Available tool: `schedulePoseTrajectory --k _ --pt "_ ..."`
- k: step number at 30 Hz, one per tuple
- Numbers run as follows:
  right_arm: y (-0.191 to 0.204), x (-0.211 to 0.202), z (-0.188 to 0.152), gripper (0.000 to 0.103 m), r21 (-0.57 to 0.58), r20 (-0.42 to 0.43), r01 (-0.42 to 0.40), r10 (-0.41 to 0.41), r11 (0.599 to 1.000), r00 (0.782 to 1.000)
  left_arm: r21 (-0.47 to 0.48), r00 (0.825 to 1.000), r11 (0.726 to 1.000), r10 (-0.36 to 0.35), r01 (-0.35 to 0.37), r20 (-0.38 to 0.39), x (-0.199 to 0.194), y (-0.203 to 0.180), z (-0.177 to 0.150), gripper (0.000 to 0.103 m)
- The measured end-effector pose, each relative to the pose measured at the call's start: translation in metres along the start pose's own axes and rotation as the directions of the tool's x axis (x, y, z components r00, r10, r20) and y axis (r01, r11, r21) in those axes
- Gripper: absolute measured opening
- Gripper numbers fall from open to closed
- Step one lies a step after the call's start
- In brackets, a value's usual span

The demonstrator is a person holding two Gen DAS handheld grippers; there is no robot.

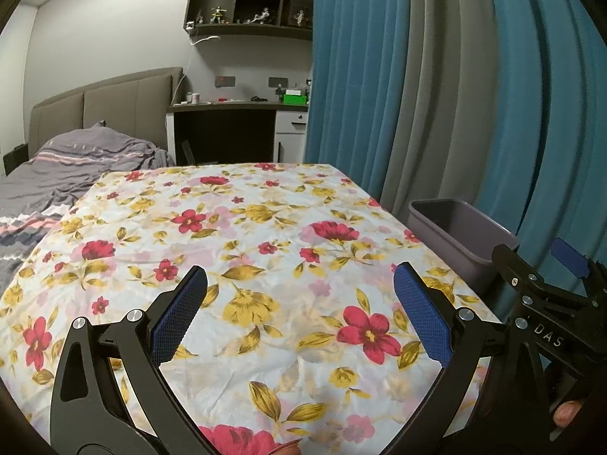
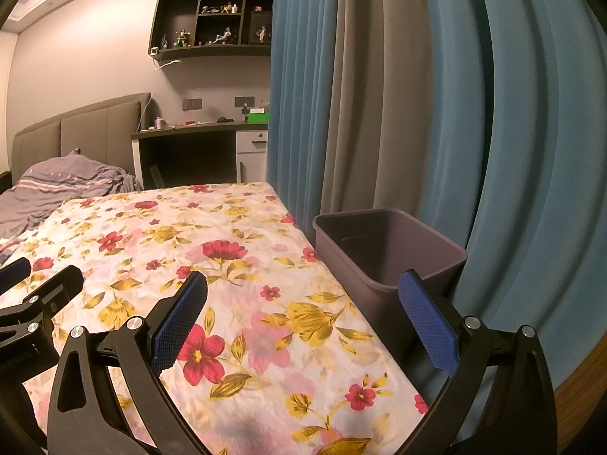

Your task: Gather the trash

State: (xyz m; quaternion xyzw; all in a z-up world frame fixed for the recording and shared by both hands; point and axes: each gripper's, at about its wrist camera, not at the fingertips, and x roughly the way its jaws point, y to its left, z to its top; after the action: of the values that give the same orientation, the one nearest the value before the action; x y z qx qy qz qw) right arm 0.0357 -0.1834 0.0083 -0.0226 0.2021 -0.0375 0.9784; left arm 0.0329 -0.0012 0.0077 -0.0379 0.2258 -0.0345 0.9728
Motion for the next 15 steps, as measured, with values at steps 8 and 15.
schedulePoseTrajectory --k 8,15 --pt "0.0003 -0.0004 0.0001 0.097 0.001 -0.001 -0.002 0.002 1.000 1.000 0.000 1.000 1.000 -0.002 0.002 0.001 -0.0003 -0.0010 0.0004 0.097" --pt "0.0005 -0.0008 0.0004 0.097 0.001 -0.001 -0.002 0.002 1.000 1.000 0.002 1.000 1.000 -0.005 0.005 0.003 -0.0013 -0.0050 0.0030 0.097"
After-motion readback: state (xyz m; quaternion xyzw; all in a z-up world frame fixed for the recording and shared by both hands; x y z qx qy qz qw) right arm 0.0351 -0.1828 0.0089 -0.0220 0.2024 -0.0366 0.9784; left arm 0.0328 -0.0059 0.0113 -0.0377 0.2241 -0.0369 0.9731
